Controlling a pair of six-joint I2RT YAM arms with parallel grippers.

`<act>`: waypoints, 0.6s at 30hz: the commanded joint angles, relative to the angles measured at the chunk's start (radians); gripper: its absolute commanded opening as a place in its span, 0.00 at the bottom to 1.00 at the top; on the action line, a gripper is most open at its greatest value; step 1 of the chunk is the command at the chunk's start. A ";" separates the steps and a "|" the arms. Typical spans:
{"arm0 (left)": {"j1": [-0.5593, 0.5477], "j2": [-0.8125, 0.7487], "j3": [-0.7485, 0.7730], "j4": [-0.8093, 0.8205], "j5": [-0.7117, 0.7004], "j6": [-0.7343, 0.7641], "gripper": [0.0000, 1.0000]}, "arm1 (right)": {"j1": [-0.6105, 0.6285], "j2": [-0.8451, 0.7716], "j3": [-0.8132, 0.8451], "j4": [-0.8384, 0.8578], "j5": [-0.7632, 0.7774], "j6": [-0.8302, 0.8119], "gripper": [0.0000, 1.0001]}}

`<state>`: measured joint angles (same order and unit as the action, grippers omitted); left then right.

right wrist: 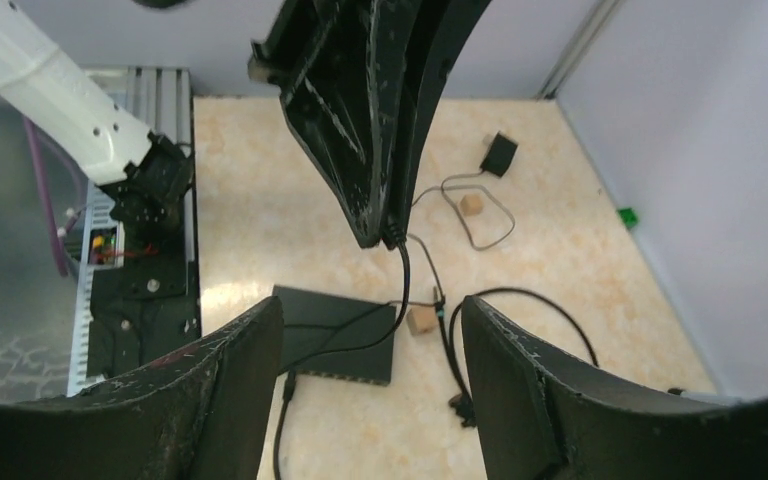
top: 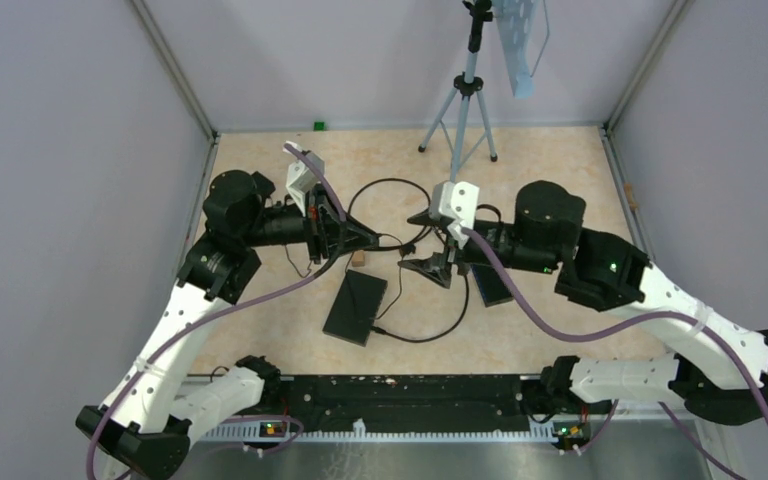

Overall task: Insert the plug into the switch port
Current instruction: Pick up the connector from the center of the board.

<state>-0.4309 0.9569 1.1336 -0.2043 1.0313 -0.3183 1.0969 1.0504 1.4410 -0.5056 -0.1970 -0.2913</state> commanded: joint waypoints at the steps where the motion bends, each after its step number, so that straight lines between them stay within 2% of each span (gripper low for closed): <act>1: -0.004 -0.017 0.040 -0.015 0.064 0.052 0.00 | 0.009 0.048 0.020 -0.051 0.017 0.035 0.63; 13: -0.005 -0.013 0.063 -0.100 0.030 0.120 0.00 | 0.009 0.120 0.021 0.010 0.088 -0.011 0.59; 18: -0.005 -0.014 0.064 -0.113 0.028 0.132 0.00 | 0.010 0.136 0.032 0.005 0.072 -0.041 0.52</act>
<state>-0.4320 0.9512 1.1587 -0.3126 1.0576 -0.2237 1.0969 1.1721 1.4403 -0.5396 -0.1291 -0.3073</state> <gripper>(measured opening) 0.139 0.538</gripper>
